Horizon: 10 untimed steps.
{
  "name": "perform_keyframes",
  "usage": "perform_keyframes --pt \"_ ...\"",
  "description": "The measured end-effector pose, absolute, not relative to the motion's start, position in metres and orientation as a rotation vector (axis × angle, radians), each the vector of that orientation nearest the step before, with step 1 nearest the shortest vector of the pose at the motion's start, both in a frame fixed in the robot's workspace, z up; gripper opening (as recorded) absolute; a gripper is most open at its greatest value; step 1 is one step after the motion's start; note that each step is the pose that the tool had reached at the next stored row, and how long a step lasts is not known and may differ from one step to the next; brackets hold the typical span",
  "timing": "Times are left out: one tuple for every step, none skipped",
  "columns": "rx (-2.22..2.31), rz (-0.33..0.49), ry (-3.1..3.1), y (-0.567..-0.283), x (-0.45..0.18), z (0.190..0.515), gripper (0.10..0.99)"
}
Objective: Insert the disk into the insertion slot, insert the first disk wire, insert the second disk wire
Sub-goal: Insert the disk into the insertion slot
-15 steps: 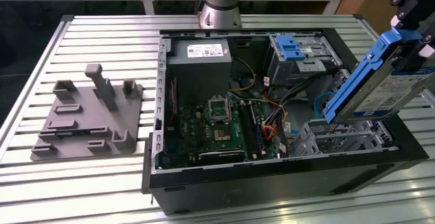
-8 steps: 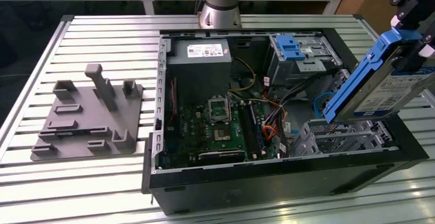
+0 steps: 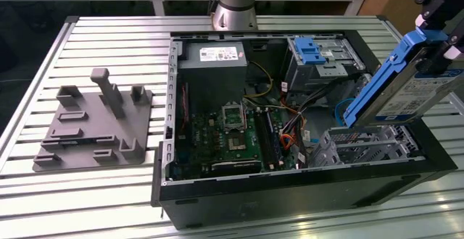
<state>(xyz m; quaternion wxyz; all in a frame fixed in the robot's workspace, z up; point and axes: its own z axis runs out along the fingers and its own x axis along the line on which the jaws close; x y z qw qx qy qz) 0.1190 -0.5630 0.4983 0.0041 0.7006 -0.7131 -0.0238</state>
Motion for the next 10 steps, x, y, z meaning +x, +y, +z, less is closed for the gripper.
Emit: perform_keyframes --pt "2.201 -0.086 -2.239 -0.563 0.119 0.4982 0.365" --pt "2.206 -0.098 -2.244 -0.5631 0.119 0.4982 0.365" --pt "2.211 -0.111 -2.249 -0.5632 0.119 0.4981 0.365" --pt "2.217 -0.124 -2.254 -0.5633 0.119 0.498 0.365" --pt "2.223 -0.137 -2.26 -0.5634 0.119 0.4979 0.365" --pt "2.227 -0.147 -2.263 -0.5635 0.119 0.4978 0.365" --pt "2.229 -0.153 -2.266 -0.5636 0.119 0.4975 0.365" --pt "2.232 -0.158 -2.268 -0.5636 0.119 0.4973 0.365" --pt "2.233 -0.161 -2.269 -0.5636 0.119 0.4971 0.365" --pt "2.233 -0.161 -2.269 -0.5636 0.119 0.4971 0.365"
